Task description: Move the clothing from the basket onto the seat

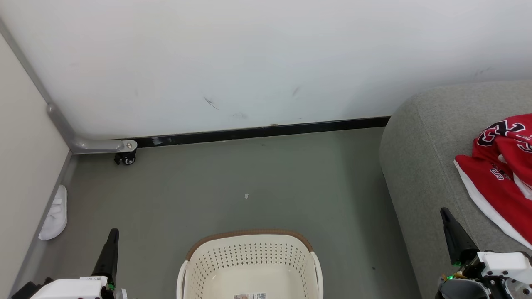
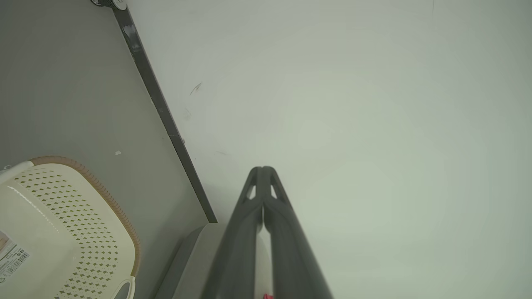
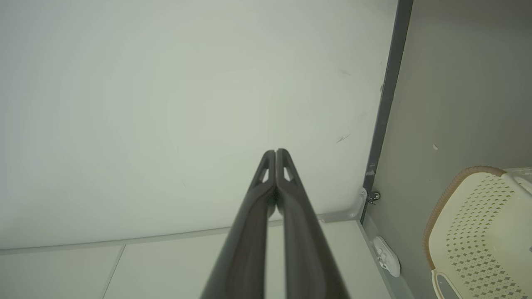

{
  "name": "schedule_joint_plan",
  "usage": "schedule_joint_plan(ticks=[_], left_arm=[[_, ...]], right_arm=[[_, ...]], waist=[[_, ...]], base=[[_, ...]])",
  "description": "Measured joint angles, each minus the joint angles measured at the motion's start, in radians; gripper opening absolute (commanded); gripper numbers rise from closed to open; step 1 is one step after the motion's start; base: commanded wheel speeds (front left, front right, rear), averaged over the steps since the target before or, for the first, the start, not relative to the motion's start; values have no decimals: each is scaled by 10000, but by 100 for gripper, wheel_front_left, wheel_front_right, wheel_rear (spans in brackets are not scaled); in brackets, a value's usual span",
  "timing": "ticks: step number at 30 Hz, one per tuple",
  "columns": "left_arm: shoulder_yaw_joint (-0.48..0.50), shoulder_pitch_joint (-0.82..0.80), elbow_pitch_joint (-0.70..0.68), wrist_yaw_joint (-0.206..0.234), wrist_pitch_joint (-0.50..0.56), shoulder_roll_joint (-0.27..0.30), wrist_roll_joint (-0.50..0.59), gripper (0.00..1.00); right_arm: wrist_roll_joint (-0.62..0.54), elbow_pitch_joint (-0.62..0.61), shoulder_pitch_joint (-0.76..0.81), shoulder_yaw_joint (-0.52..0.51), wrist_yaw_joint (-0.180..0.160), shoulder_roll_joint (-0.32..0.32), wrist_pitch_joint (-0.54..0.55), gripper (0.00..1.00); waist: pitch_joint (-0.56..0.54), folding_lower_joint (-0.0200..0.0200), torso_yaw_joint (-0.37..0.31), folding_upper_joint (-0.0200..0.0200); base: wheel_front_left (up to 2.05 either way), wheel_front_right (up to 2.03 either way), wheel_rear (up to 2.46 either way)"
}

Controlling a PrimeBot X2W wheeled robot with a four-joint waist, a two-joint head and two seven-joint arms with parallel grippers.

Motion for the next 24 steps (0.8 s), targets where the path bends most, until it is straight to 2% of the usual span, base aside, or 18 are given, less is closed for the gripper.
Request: schedule_joint_plan(ticks=[24], left_arm=[[6, 0, -2, 0, 0, -2, 0, 0]], right_arm=[[-15, 2, 0, -27, 0, 23, 15, 0]], waist=[[0, -1, 0, 0]], base=[[0, 0, 0]])
